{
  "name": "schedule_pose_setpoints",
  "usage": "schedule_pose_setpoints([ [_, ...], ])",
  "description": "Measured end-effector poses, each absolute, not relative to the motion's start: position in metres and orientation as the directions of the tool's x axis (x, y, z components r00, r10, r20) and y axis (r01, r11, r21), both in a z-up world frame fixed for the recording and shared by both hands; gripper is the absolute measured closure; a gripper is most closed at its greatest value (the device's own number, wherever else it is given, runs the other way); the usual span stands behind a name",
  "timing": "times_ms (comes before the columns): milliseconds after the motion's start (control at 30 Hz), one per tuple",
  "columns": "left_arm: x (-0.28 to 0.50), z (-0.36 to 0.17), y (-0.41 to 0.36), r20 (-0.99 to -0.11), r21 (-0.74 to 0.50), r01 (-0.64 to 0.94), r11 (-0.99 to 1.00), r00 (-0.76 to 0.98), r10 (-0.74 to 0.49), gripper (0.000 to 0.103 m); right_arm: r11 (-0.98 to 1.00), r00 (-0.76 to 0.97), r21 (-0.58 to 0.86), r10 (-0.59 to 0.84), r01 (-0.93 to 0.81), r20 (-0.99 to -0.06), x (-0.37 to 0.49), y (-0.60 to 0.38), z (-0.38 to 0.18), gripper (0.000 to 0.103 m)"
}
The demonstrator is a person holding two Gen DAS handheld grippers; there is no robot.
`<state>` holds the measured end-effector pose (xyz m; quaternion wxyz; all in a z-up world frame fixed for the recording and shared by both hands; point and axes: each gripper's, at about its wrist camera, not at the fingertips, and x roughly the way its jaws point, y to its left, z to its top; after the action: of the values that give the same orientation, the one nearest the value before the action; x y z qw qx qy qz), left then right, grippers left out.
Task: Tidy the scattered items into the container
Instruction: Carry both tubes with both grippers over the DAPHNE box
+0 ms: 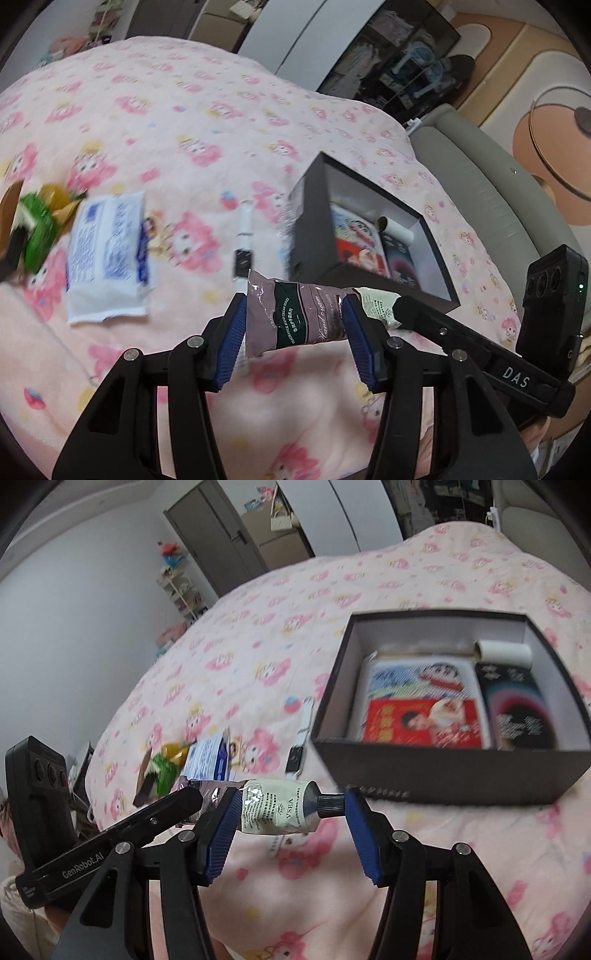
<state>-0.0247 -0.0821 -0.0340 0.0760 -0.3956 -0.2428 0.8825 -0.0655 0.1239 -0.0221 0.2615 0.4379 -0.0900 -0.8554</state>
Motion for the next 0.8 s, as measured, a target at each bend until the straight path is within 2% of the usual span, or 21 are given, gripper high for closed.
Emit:
schedule_pose_setpoints([
  [267,-0.102,-0.019,-0.028,-0.656,-0.491,-0.026,-0.871,-0.646,0.389,0.051,-0.872,-0.552,0.358,-0.489,0.335,-0.675,-0.113,0.178,0.001,0.049],
  [400,-0.153,-0.025,-0.003,-0.660,-0.525,-0.046,-0.850,-0.610,0.440,0.051,-0.896,-0.584,0.278,-0.438,0.346,-0.684,-0.151,0.198,0.009,0.049],
  [667,-0.254,-0.042,0.007,-0.705,-0.552,0.011,-0.833,-0.539,0.460,0.051,-0.919,-0.586,0.153,-0.353,0.362,-0.730,-0.242,0.207,0.001,0.049],
  [800,-0.294,-0.059,0.006,-0.776,-0.492,0.056,-0.869,-0.480,0.408,0.051,-0.920,-0.565,0.084,-0.305,0.383,-0.767,-0.278,0.193,-0.023,0.049],
])
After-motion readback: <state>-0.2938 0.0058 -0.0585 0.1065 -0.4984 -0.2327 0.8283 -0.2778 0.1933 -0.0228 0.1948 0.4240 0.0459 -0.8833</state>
